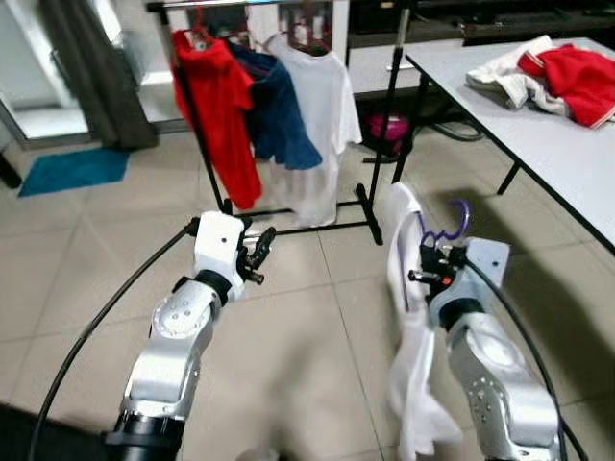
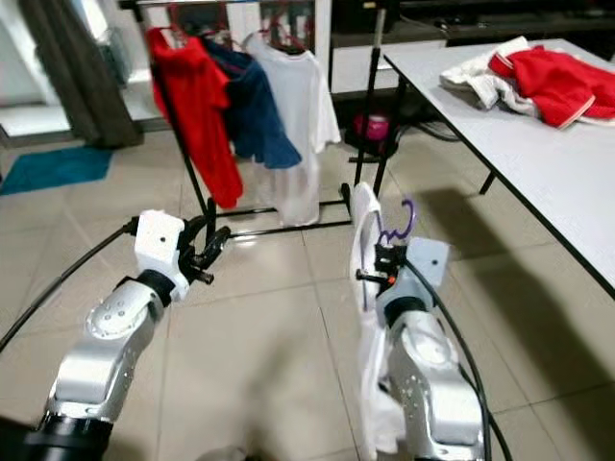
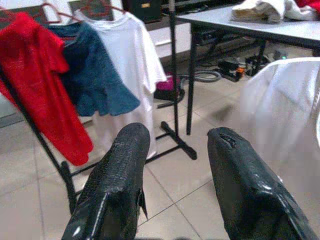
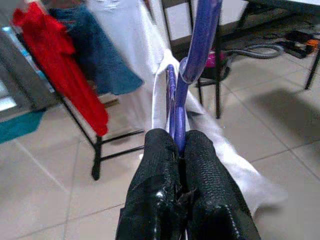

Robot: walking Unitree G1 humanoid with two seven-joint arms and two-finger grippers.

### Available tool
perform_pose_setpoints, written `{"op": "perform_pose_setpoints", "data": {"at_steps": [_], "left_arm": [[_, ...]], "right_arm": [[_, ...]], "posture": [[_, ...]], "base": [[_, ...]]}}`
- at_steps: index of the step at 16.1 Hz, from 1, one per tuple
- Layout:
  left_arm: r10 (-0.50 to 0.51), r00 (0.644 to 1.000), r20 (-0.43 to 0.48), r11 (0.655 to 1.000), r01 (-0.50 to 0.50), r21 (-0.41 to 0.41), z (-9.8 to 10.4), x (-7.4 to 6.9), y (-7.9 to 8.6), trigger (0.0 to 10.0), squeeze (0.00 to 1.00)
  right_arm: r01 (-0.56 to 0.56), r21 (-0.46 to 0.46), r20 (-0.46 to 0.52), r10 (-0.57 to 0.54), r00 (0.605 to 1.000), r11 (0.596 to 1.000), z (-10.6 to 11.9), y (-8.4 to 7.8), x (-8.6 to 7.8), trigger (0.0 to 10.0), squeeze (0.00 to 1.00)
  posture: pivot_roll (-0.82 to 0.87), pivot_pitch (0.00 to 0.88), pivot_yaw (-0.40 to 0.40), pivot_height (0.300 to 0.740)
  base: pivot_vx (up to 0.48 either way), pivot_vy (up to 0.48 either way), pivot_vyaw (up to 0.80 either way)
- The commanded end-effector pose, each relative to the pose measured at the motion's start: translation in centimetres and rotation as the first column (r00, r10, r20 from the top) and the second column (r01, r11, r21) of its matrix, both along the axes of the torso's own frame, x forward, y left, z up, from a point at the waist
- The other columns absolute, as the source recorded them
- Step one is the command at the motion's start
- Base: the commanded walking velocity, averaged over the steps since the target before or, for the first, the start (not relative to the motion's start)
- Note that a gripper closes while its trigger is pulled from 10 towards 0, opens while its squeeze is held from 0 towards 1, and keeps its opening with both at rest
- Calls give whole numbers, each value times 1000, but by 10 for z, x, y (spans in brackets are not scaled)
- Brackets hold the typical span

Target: Hang hanger

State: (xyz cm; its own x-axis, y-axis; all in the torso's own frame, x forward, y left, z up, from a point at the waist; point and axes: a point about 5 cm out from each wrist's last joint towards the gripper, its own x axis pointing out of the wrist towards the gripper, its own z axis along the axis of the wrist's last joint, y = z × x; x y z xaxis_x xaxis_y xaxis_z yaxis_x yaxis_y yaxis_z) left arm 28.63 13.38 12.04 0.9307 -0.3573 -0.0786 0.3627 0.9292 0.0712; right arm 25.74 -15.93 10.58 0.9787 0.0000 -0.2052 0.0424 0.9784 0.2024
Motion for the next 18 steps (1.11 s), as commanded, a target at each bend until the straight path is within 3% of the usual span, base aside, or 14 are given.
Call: {"op": "perform_pose_setpoints", "data": {"at_steps": [1,5,11,14,18], "left_arm": [[-17,1000,11,1000,17,-2,3,0,-5,10000,0],[-2,1000,4,1000,2,-4,3,-3,-3,10000,0],[7,1000,-2,1000,-7,11,1,-3,2,10000,0],[6,1000,-1,1000,-6,10,1,-2,0,10000,0],[-15,1000,-14,999,16,49,-3,-4,-2,10000,0]], "right_arm": [[34,-1,38,-34,999,999,6,-9,1,10000,0],[12,20,61,-13,998,1000,14,-5,3,10000,0],[-20,-32,45,22,999,999,14,-3,5,10000,0],[23,-130,-63,-31,998,991,3,-14,9,10000,0],[-25,-296,-197,-35,980,955,-14,-29,13,10000,0]], "posture": [[75,0,47,740],[71,15,47,740],[62,15,56,740],[63,14,49,740],[82,16,33,740]], "base": [[341,0,0],[341,0,0],[342,0,0],[344,0,0],[343,0,0]]}}
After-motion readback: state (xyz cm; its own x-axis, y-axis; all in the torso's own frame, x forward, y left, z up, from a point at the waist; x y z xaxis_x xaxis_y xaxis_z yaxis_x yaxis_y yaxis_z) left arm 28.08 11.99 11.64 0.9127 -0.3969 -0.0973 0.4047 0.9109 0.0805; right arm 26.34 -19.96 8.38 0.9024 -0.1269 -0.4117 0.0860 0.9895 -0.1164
